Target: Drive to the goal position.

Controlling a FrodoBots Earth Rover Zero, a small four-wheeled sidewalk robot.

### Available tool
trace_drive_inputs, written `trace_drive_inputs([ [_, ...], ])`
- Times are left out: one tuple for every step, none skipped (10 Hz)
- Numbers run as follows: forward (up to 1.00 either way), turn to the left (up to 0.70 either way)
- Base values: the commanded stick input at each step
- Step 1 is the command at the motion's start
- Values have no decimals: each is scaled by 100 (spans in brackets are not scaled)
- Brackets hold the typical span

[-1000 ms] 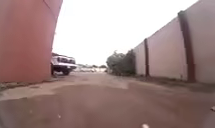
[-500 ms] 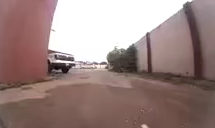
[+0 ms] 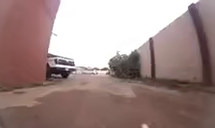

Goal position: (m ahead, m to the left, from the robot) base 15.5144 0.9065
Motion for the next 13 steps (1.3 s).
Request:
trace_drive_inputs([
  [70,0],
  [70,0],
  [70,0],
  [70,0],
  [70,0],
  [70,0],
  [70,0],
  [70,0],
  [70,0],
  [70,0],
  [70,0],
  [70,0],
  [70,0],
])
